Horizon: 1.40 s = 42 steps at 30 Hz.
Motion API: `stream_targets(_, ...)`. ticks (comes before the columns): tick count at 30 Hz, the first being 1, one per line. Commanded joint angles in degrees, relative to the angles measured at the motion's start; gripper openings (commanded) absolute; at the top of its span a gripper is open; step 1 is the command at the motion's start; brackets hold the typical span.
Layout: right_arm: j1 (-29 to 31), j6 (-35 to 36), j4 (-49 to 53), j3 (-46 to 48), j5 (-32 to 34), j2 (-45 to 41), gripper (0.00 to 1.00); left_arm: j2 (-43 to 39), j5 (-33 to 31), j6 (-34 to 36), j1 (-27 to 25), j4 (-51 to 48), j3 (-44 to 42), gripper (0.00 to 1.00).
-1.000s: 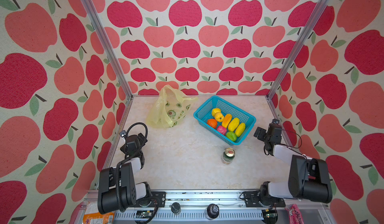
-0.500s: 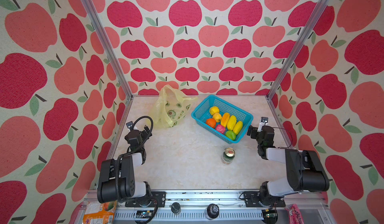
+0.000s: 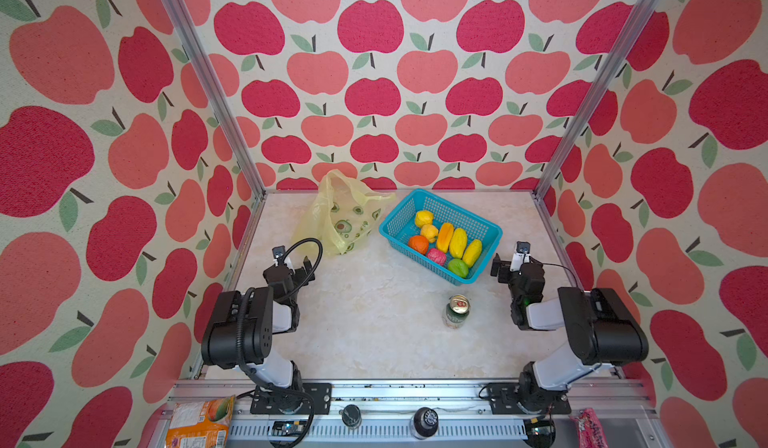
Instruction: Untie the knot of the plastic bag and take out the fruit
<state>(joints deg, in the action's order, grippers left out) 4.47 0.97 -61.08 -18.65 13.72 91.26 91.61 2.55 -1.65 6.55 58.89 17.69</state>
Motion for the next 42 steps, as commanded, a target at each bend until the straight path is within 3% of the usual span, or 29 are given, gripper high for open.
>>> stream_targets(1, 0.3, 1.8, 2.6, -1.9, -1.7, 0.2, 0.99, -0.1, 8.5, 3.9, -0.2, -2.9, 2.9, 0.99)
stream_targets(4, 0.2, 1.7, 3.0, -1.9, -1.9, 0.0, 0.99, 0.0, 4.2, 1.8, 0.0, -6.9, 4.9, 0.99)
stream_targets(13, 0.5, 2.1, 2.4, -1.5, -1.5, -0.1, 0.99, 0.5, 0.5, 3.2, -1.8, -3.4, 3.8, 0.99)
stream_targets(42, 0.5, 2.2, 2.8, -1.8, -2.7, 0.0, 0.99, 0.4, 0.4, 3.1, -1.7, -4.0, 4.0, 0.99)
